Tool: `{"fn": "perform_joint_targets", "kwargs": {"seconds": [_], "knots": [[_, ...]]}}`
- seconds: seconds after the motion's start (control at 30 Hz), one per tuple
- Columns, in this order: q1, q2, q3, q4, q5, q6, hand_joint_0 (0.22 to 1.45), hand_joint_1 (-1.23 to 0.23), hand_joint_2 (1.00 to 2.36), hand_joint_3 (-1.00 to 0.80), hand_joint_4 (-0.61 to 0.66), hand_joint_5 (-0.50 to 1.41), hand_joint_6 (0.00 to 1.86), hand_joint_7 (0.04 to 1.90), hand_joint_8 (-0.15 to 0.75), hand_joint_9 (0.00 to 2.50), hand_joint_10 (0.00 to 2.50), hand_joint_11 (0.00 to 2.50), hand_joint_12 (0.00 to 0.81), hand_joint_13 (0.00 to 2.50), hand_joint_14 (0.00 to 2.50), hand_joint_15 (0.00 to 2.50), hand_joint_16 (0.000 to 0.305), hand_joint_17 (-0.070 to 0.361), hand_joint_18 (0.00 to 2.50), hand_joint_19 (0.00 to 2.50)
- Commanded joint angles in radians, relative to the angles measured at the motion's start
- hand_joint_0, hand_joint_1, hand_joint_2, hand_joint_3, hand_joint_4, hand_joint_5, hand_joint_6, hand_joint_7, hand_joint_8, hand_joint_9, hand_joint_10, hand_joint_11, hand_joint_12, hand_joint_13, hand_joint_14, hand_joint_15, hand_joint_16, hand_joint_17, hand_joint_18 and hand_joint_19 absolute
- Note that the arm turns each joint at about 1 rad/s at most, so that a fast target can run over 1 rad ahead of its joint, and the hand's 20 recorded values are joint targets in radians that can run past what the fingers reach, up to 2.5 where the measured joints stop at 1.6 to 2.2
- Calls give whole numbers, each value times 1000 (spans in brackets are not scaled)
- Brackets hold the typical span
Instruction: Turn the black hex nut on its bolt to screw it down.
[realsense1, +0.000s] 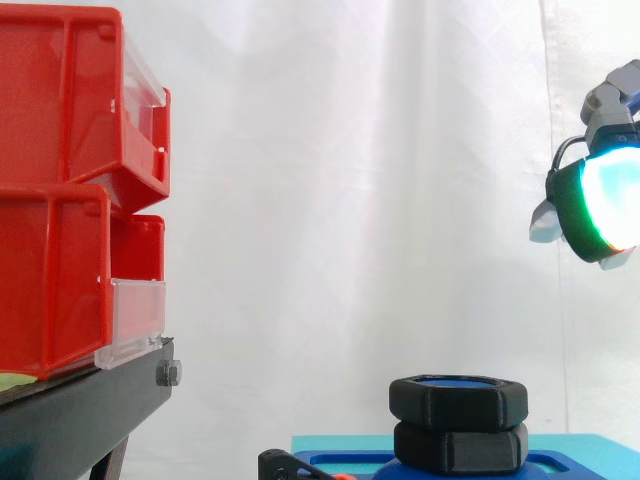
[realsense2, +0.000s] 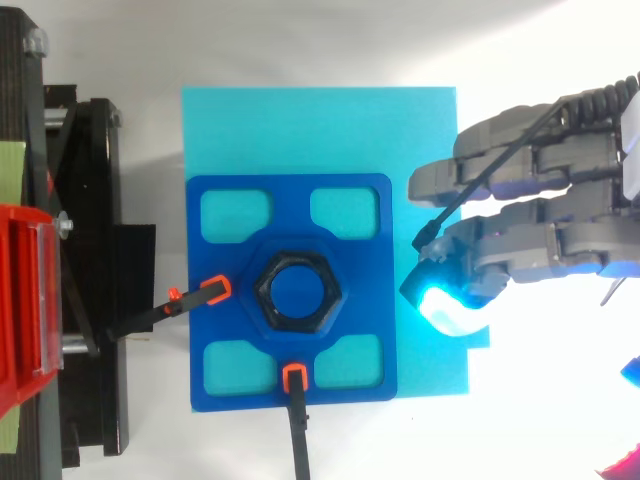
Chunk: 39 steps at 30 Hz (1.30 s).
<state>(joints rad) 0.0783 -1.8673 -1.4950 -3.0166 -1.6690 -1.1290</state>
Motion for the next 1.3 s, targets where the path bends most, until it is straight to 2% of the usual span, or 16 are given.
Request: {"fn": "perform_joint_targets", "kwargs": {"seconds": [0.0,1.27], "knots": [[0,0,1,1,0,0,457,-453,1000,-500,252,-167,504,950,268,600,0,31,403,338,0,0,58,131,268,336],[0,0,-1,1,0,0,469,-439,1000,-500,252,-168,504,938,269,592,0,31,400,345,0,0,57,128,299,345]]}}
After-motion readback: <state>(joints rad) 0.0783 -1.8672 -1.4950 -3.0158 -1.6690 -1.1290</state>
